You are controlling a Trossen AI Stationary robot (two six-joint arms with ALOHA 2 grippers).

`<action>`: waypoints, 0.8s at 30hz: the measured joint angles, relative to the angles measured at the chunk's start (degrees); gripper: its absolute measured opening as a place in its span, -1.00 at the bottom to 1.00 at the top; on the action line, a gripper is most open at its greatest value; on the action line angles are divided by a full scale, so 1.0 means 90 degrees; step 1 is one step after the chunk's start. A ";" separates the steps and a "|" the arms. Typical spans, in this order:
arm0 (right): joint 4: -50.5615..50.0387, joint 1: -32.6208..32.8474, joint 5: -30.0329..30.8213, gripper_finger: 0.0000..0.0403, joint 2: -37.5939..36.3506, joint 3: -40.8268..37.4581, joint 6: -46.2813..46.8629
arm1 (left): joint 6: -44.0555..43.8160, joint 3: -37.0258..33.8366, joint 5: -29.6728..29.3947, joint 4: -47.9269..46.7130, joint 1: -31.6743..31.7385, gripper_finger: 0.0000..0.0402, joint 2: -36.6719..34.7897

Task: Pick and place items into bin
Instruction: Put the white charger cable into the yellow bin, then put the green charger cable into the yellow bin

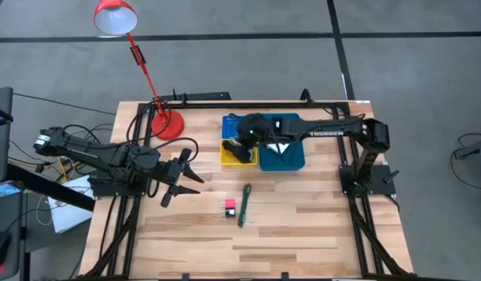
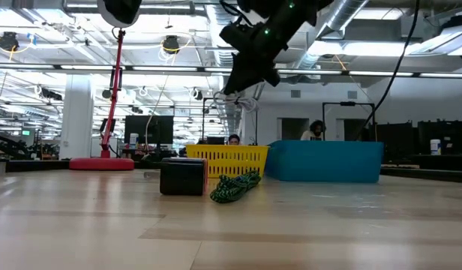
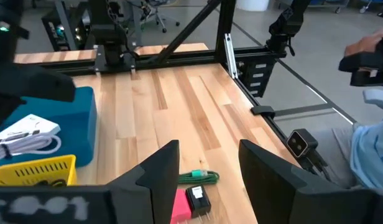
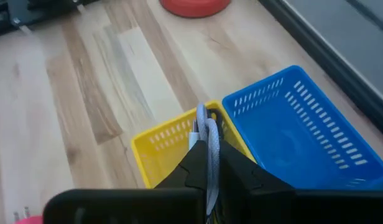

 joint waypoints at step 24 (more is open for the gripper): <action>-0.1007 0.0505 -0.0198 -0.71 0.0000 0.0002 -0.0117 | -0.0005 0.0000 -0.0008 0.0007 -0.0147 -0.23 0.0000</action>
